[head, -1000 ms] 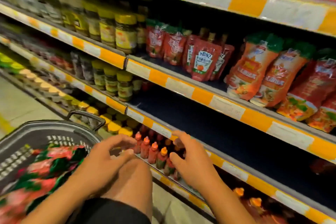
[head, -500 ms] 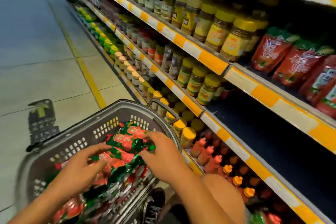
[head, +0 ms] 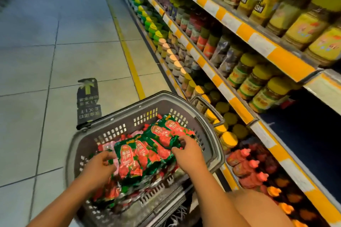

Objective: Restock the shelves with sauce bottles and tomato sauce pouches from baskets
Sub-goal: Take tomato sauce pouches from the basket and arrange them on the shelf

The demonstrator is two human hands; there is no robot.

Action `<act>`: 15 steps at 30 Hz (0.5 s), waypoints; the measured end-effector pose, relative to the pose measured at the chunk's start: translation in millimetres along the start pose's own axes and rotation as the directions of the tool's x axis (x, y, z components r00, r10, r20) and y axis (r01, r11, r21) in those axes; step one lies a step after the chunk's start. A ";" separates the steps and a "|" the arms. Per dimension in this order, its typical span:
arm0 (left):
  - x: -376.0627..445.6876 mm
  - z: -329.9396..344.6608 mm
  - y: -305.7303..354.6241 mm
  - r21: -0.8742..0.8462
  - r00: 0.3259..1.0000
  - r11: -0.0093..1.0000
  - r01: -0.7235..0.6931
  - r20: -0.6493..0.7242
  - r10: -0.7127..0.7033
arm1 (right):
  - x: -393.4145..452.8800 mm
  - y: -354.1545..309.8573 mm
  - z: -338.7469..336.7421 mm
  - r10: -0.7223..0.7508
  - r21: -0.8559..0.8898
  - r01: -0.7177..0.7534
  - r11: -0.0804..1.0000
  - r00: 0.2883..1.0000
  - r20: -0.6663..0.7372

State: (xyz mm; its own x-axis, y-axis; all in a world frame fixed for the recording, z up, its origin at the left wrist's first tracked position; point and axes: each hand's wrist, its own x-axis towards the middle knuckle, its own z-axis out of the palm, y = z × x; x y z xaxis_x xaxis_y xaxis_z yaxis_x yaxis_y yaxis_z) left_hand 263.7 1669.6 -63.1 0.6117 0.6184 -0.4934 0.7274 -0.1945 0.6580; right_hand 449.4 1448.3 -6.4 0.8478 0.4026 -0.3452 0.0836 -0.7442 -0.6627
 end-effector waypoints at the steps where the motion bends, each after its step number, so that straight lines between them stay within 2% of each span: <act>1: 0.6 3.6 0.7 0.040 1.000 0.999 0.013 -0.005 -0.012 | 2.1 6.0 -0.8 -0.002 -0.024 0.002 1.000 1.000 -0.002; 7: 13.4 11.2 5.1 0.262 0.993 0.965 0.012 -0.119 0.020 | 15.4 26.4 1.7 -0.110 -0.145 0.109 0.983 0.994 0.001; 11: 21.2 5.2 -6.6 0.155 0.992 0.985 0.074 -0.116 -0.056 | 25.6 19.1 15.2 -0.203 -0.175 0.204 0.963 0.979 0.018; 15: 17.2 4.8 -7.9 0.117 0.979 0.987 0.110 -0.185 -0.087 | 36.4 10.6 29.4 -0.178 -0.202 0.197 0.960 0.978 0.107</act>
State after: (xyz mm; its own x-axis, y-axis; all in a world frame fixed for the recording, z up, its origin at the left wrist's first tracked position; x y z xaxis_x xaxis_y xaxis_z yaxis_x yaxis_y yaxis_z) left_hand 269.9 1678.1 -79.4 0.4777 0.7633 -0.4348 0.8215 -0.2128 0.5291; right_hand 465.7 1470.7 -45.6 0.7582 0.5835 -0.2911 0.3525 -0.7423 -0.5698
